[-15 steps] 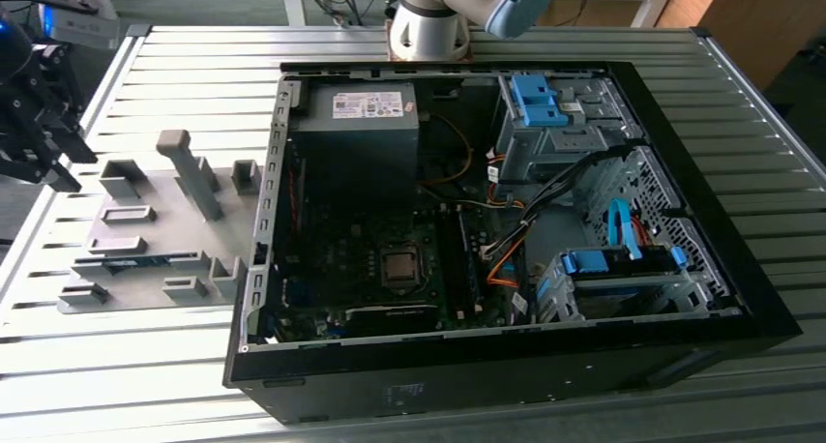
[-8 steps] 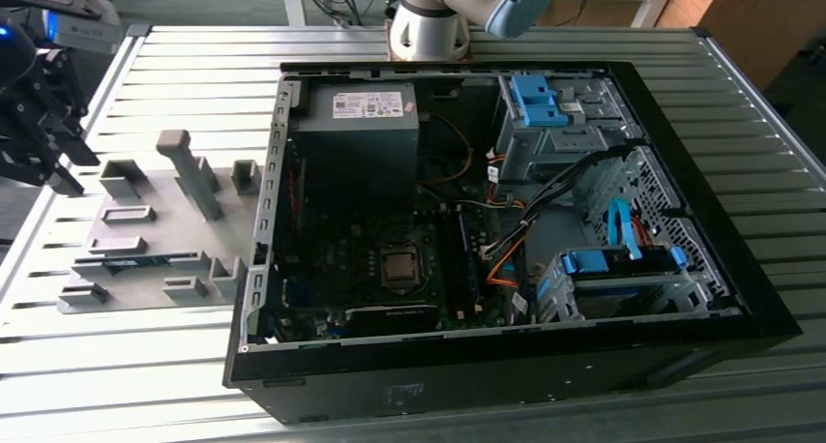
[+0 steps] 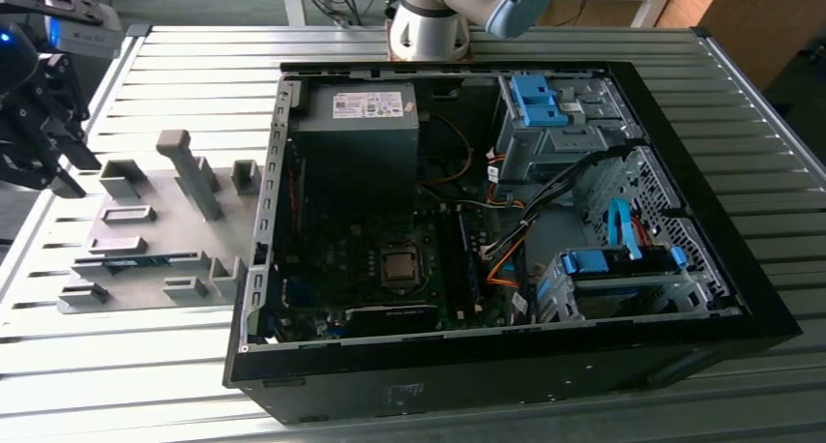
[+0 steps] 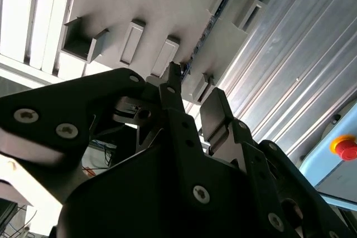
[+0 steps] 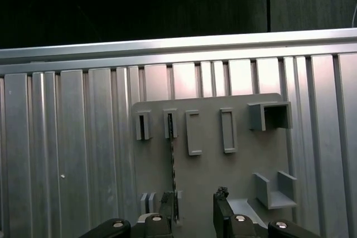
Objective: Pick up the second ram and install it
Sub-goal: 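Pick up the second ram and move it above second insertion slot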
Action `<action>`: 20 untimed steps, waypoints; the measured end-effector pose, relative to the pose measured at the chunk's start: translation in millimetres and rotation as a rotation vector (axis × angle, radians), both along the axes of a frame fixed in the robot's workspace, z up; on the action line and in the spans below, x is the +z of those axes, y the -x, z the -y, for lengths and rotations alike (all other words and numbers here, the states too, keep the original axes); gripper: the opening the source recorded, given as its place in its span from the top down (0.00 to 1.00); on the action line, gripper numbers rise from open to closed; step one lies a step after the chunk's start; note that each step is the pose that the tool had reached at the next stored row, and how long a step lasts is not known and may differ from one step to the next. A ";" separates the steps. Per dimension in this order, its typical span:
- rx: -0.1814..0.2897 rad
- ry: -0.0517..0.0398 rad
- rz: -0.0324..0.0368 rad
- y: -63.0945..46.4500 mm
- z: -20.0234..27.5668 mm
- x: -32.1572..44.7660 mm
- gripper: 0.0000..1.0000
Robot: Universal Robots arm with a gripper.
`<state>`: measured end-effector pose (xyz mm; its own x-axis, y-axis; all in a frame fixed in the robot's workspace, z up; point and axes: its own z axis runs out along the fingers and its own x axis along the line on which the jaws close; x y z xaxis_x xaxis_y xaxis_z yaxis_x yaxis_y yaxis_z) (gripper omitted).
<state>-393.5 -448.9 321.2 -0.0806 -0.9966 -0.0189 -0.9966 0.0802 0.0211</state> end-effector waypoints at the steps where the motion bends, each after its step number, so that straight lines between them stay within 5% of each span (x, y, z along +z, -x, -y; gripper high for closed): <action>1: 0.000 0.0003 0.0000 0.0 0.0 -1.2 0.58; 9: 0.000 0.0010 0.0001 0.0 3.2 -9.4 0.58; 20: 0.000 0.0010 0.0001 0.0 3.7 -11.2 0.58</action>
